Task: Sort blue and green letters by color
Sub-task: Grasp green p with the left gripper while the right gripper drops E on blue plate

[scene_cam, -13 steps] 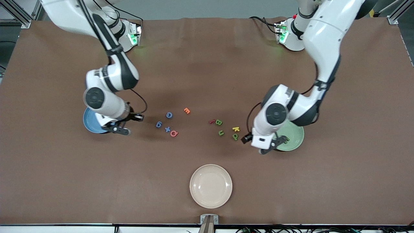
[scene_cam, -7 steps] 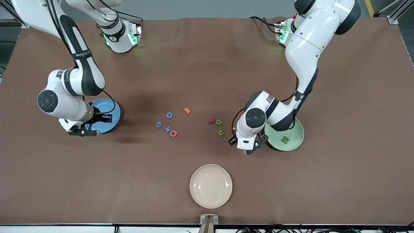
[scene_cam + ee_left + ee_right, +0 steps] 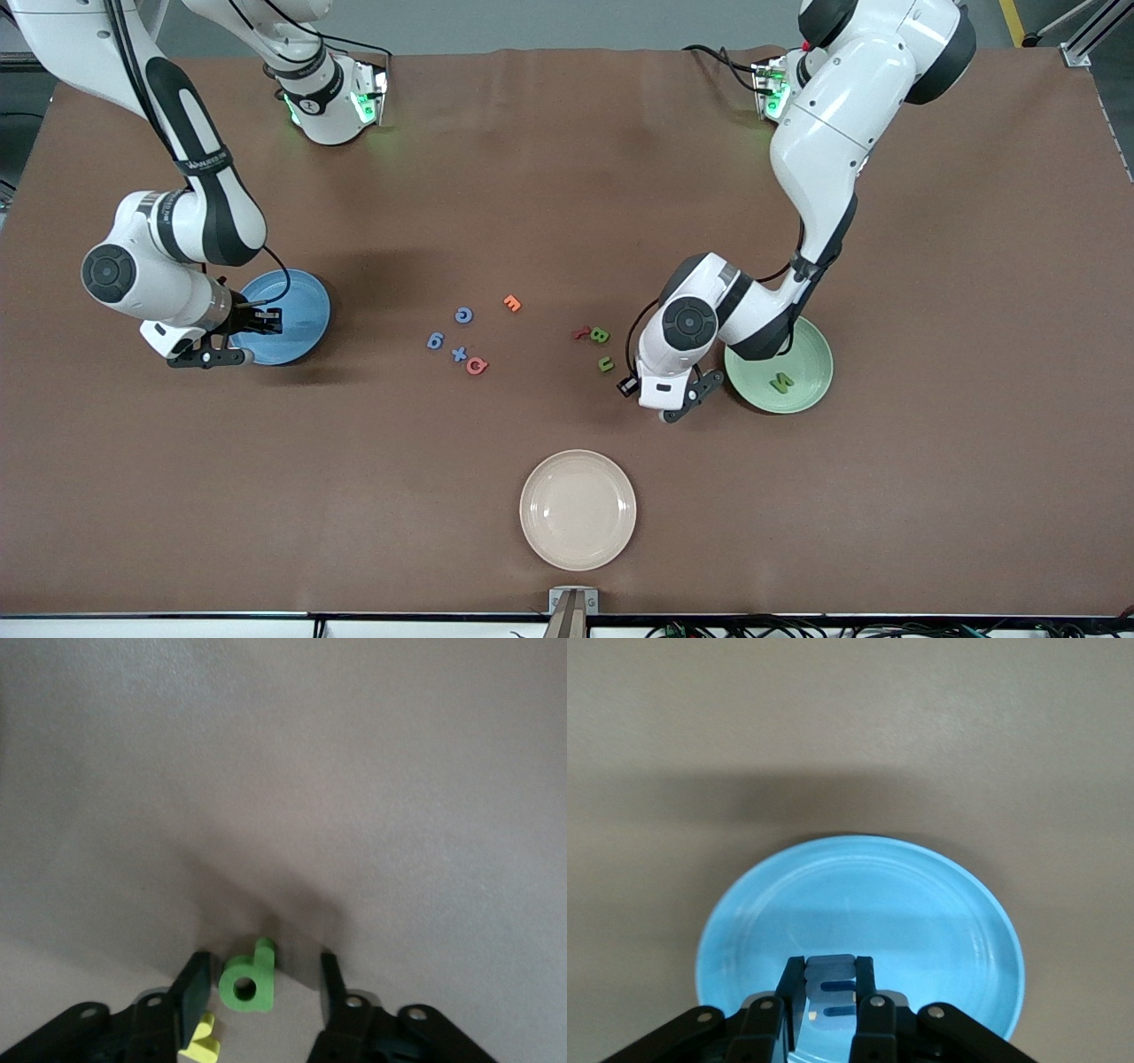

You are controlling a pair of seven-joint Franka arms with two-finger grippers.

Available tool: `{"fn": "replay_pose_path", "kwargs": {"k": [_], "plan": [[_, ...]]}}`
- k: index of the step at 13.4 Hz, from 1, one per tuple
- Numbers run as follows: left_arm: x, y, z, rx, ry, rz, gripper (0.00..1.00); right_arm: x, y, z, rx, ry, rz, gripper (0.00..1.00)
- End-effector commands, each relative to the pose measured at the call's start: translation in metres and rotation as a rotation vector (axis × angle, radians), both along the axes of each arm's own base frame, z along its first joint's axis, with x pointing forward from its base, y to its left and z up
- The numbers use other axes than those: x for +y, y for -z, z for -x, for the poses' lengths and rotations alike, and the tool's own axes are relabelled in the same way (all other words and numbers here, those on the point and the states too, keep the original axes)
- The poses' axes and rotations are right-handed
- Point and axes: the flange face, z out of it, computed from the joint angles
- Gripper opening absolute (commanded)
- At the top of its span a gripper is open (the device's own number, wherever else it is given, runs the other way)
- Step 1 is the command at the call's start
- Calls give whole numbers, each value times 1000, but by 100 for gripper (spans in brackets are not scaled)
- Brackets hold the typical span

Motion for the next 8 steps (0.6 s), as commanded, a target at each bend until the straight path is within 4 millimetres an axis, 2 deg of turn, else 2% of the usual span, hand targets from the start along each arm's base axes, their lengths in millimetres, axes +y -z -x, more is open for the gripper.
{"fn": "replay_pose_path", "kwargs": {"k": [1,2,3,5,6,7,8], "plan": [[-4,4,2,-2,-4,-20,27,-12,5,10,0,-19,7,8],[-2,4,2,3,-4,-27,12,-19,7,11,-10,-20,18,9],[2,0,0,2,-2,-41,2,-30,9,12,-20,-23,35,9],[15,-31,-9,2,-1,-84,1,-44,13,18,-25,-44,40,10],[20,-55,-12,-9,-5,-90,0,-49,16,21,-29,-47,38,12],[28,-75,-19,-21,-19,-90,0,-51,19,24,-32,-45,37,19],[48,-89,-28,-28,-42,-95,0,-51,19,25,-32,-42,36,41]]}}
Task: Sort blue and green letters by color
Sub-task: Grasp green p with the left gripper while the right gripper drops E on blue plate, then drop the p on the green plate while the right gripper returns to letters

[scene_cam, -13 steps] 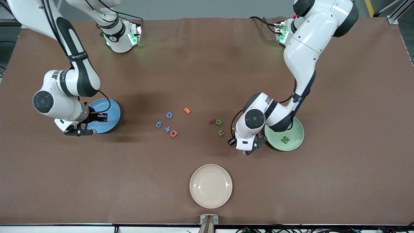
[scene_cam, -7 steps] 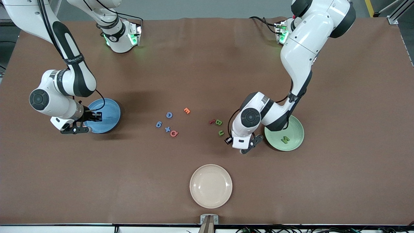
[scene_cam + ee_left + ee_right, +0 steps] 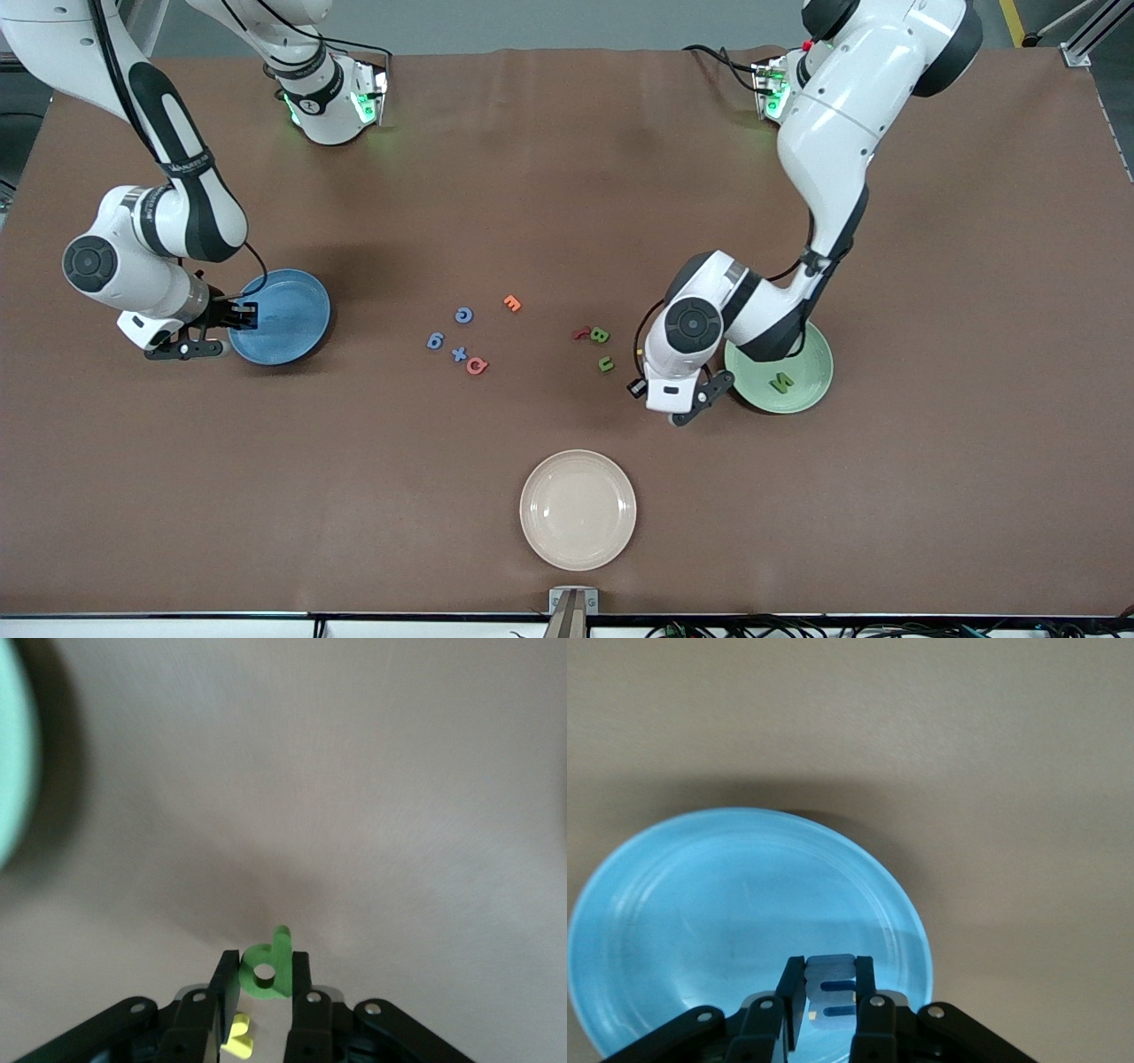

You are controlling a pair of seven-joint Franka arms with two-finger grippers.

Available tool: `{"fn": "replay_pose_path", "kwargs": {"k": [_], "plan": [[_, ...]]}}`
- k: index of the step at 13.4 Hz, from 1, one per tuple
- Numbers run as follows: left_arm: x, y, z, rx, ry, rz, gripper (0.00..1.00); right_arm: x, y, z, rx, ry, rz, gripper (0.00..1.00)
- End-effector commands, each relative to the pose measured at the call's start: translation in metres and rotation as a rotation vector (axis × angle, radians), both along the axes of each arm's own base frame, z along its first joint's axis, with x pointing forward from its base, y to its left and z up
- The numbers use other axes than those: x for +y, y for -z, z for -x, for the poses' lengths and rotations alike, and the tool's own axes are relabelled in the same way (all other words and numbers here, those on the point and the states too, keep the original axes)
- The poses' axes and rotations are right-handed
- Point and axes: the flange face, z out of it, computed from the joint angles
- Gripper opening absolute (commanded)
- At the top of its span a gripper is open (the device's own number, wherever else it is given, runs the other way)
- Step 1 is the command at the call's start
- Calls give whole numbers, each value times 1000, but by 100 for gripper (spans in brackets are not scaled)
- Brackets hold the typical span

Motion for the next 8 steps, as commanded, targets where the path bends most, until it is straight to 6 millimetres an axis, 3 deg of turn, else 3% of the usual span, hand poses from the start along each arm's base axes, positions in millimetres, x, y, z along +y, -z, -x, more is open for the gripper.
{"fn": "replay_pose_path", "kwargs": {"k": [1,2,3,5,8], "plan": [[48,-50,-16,-12,-33,-46,0,-1,2,5,-10,-18,1,73],[66,-55,-20,10,-20,-62,0,1,1,5,-10,-19,0,91],[83,-58,-26,22,-22,-69,0,4,0,4,-12,-20,0,99],[122,-50,-34,50,-44,-74,0,28,-1,0,-15,-45,-4,100],[154,-28,-30,100,3,-86,0,70,-5,-5,-21,28,3,100]]}}
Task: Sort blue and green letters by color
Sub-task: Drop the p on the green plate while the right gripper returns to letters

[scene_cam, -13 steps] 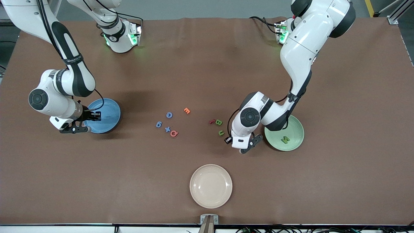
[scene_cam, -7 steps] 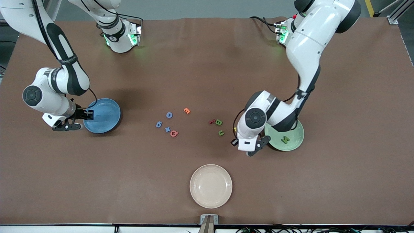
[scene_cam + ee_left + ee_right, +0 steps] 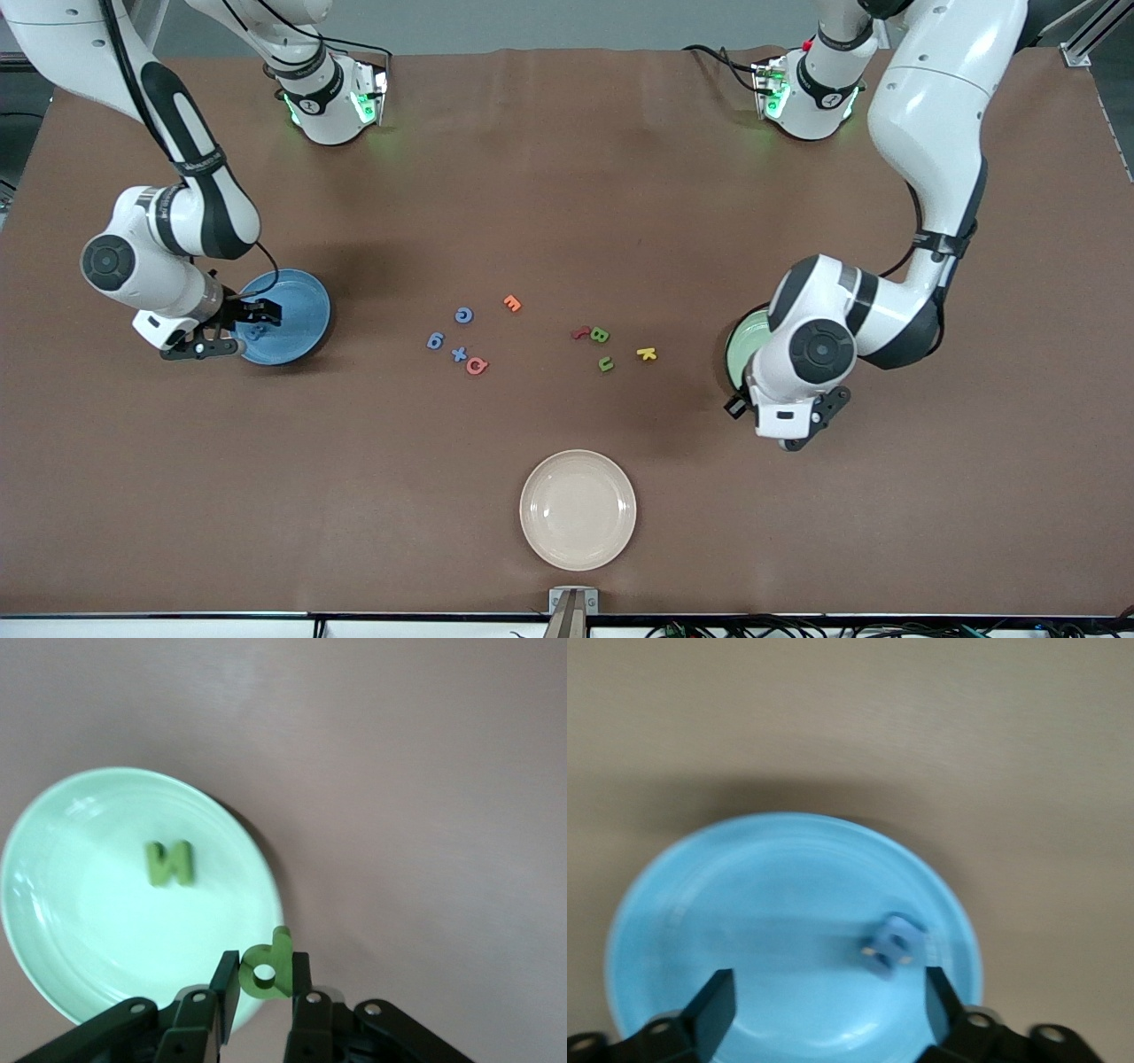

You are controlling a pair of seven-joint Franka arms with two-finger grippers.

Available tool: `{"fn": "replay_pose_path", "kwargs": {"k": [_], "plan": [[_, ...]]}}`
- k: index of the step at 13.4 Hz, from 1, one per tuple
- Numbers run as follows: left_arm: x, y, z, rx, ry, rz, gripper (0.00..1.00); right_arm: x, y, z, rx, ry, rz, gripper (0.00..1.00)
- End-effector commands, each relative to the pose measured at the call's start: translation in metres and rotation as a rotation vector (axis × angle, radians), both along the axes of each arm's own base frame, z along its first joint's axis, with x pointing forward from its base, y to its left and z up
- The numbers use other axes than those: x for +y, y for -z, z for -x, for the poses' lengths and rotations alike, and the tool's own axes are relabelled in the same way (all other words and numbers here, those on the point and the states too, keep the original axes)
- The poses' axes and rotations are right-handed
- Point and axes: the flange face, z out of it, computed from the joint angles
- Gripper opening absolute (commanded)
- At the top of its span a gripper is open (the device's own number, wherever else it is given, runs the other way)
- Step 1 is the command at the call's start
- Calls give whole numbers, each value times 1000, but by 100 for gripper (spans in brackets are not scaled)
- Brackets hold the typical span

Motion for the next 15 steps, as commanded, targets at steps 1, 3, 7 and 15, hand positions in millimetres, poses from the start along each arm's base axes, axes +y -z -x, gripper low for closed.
{"fn": "replay_pose_path", "kwargs": {"k": [1,3,7,15], "plan": [[19,7,7,23,31,-10,1,47,-7,-2,-14,67,9,100],[35,18,8,47,49,-9,4,77,-9,-5,-31,115,6,99],[36,21,10,55,54,-19,100,156,-30,-20,-41,235,-95,99],[-165,1,63,-81,104,55,98,267,3,-26,-22,382,-71,94]]}}
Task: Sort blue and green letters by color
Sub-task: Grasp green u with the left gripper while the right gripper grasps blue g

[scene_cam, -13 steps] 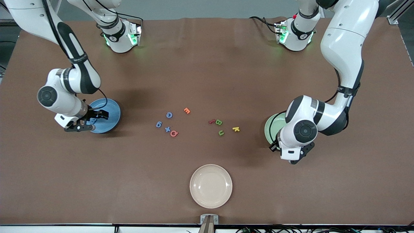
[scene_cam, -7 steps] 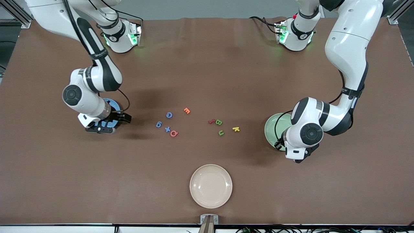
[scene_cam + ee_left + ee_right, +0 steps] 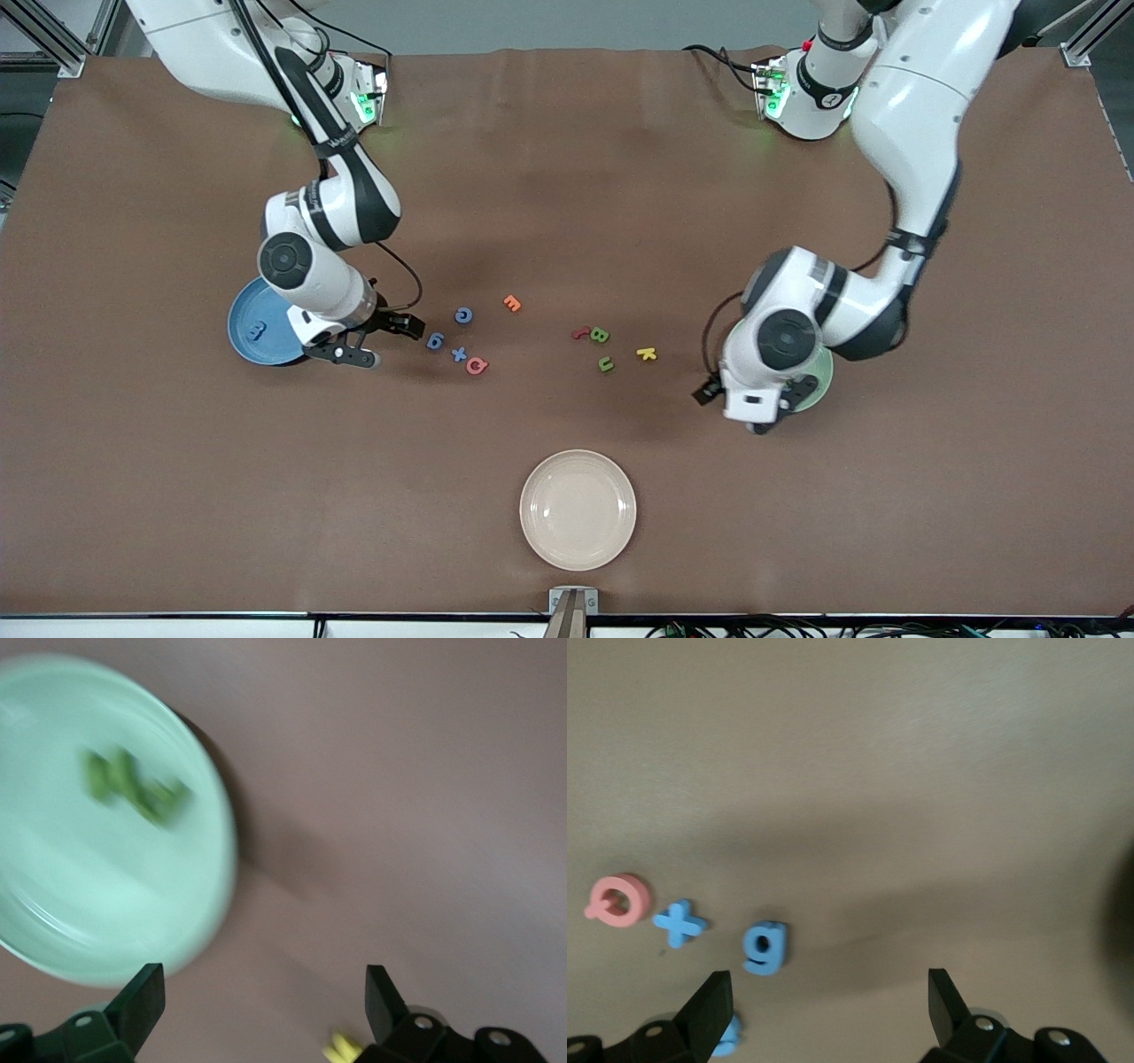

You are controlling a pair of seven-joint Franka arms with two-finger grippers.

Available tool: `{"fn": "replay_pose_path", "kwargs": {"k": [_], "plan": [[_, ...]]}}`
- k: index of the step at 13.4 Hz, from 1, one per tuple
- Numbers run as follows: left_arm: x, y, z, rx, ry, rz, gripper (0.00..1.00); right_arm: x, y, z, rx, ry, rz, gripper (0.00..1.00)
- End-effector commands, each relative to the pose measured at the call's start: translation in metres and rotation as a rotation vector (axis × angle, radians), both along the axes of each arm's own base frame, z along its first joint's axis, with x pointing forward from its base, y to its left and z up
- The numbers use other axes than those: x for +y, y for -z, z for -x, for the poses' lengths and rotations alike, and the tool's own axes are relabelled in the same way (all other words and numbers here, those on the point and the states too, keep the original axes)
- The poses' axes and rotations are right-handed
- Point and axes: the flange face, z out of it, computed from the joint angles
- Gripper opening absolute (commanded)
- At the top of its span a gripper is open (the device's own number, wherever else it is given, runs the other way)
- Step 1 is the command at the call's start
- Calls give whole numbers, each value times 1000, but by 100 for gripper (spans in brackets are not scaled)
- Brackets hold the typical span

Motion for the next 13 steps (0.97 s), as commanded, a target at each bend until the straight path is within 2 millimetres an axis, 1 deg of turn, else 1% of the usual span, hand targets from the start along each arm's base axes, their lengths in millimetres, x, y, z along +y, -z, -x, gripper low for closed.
{"fn": "replay_pose_path", "kwargs": {"k": [1,2,3,4,5,6,7,8,11,13], "plan": [[-81,13,28,-78,24,46,97,22,16,-10,13,52,-4,91],[-99,25,37,-95,3,71,93,27,20,-10,16,53,-3,88],[-115,29,48,-102,-12,79,91,32,23,-11,19,59,-1,85],[-118,29,50,-102,-15,77,88,39,26,-11,20,74,1,80],[-116,34,53,-96,3,69,82,42,30,-11,24,85,4,75],[-118,41,57,-86,13,65,78,44,34,-11,27,85,5,72],[-124,54,63,-79,34,59,78,45,37,-10,30,84,7,70],[-130,61,69,-96,75,47,77,49,40,-9,32,78,8,68],[-132,65,69,-109,95,40,71,51,46,-8,33,69,12,58],[-134,69,68,-115,92,56,69,53,49,-8,36,67,12,48]]}}
